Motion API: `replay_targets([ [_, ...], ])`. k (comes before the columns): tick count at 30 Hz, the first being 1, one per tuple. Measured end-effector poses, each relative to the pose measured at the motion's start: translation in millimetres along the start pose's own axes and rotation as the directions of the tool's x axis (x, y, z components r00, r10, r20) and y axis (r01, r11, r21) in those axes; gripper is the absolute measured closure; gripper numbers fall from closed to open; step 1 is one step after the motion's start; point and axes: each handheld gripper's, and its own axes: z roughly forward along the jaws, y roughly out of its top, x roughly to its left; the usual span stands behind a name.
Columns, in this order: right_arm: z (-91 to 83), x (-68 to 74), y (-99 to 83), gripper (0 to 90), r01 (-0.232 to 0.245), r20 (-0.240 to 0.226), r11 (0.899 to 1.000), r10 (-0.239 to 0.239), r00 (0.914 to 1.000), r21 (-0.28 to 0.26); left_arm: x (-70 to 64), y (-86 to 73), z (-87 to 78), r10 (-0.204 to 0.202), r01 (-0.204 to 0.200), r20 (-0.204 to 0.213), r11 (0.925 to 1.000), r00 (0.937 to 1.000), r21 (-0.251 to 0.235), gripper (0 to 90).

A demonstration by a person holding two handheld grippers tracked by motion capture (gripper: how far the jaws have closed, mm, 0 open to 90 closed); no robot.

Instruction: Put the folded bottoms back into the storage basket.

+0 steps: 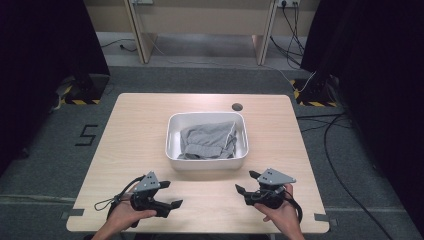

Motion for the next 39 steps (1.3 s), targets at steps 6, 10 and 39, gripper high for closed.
replay_targets([
  [6, 3.3, 1.9, -7.0, 29.2, -0.001, -0.008, 1.000, 0.001, 1.0000, 0.010, 1.9, -9.4, 5.7, -0.004, 0.005, -0.007, 0.9998, 1.0000, 0.018, 17.3],
  [10, 3.7, 2.7, -11.3, 28.8, -0.005, -0.009, 1.000, 0.005, 0.9999, 0.019, 2.1, -14.0, 9.0, 0.000, 0.000, -0.006, 0.9995, 1.0000, 0.032, 17.3],
  [39, -3.9, 11.1, -44.5, 28.0, -0.035, -0.003, 0.996, 0.035, 0.9994, 0.076, -1.1, -40.0, 8.5, 0.005, -0.002, -0.037, 0.9957, 0.9993, 0.093, 17.3],
])
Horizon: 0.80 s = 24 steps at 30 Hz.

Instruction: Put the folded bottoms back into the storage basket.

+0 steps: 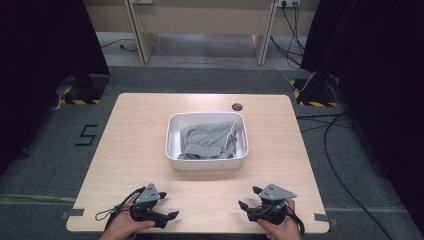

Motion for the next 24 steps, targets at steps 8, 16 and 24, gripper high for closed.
replay_targets([
  [8, -1.0, 1.7, -16.5, 24.7, 0.008, 0.034, 0.999, -0.010, 0.9994, 0.051, -3.1, -9.7, -0.6, 0.023, -0.022, -0.034, 0.9995, 0.9992, 0.021, 17.3],
  [16, -1.5, 4.1, -29.3, 22.6, 0.030, 0.078, 0.995, -0.037, 0.9962, 0.093, -3.8, -17.4, -4.6, 0.038, -0.038, -0.056, 0.9993, 0.9977, 0.006, 16.4],
  [24, -1.4, 3.8, -38.6, 17.7, 0.011, 0.084, 0.998, -0.016, 0.9963, 0.055, -6.4, -23.0, -4.0, 0.082, -0.083, -0.094, 0.9965, 0.9922, -0.006, 14.2],
])
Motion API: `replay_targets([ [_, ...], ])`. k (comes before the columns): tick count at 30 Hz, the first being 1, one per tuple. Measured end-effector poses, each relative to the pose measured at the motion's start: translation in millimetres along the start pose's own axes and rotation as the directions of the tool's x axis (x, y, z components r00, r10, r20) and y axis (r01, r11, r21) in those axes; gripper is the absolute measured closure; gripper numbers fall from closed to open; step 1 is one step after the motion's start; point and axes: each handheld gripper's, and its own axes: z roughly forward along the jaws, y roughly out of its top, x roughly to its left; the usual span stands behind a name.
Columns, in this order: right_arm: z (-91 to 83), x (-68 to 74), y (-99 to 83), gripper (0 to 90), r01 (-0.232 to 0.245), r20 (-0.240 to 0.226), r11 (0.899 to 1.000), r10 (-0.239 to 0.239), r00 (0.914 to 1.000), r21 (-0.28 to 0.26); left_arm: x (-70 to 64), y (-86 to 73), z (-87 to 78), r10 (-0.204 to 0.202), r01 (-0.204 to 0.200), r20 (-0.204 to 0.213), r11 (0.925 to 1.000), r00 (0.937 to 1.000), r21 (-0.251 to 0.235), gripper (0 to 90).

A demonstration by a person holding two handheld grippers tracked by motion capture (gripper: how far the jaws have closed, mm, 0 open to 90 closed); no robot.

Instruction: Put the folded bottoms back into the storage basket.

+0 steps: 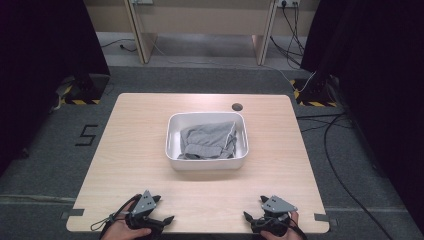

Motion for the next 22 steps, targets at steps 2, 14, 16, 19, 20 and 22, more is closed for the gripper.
replay_targets([
  [2, 0.5, 0.5, -1.2, 17.1, 0.000, 0.002, 1.000, 0.000, 1.0000, -0.009, -1.8, -0.1, 0.6, 0.001, -0.001, 0.001, 1.0000, 1.0000, -0.002, 13.0],
  [14, 1.5, 1.1, -1.8, 16.6, -0.004, 0.002, 1.000, 0.004, 1.0000, -0.021, -2.1, -0.5, 1.0, 0.006, -0.006, 0.012, 1.0000, 0.9999, -0.004, 11.1],
  [16, 1.6, 1.0, -1.8, 16.6, -0.002, 0.002, 1.000, 0.002, 1.0000, -0.021, -1.9, -0.5, 0.9, 0.008, -0.008, 0.014, 1.0000, 0.9999, -0.003, 11.1],
  [19, 1.8, 0.9, -1.8, 16.6, 0.000, 0.001, 1.000, 0.000, 1.0000, -0.022, -1.8, -0.6, 0.9, 0.009, -0.009, 0.014, 1.0000, 0.9999, -0.003, 11.1],
  [20, 1.8, 0.8, -1.8, 16.5, 0.001, 0.000, 1.000, -0.001, 1.0000, -0.022, -1.7, -0.6, 0.8, 0.009, -0.009, 0.014, 1.0000, 0.9999, -0.002, 11.1],
  [22, 2.0, 0.6, -1.7, 16.5, 0.002, -0.001, 1.000, -0.002, 1.0000, -0.023, -1.3, -0.5, 0.7, 0.013, -0.013, 0.016, 0.9999, 0.9998, 0.000, 11.2],
])
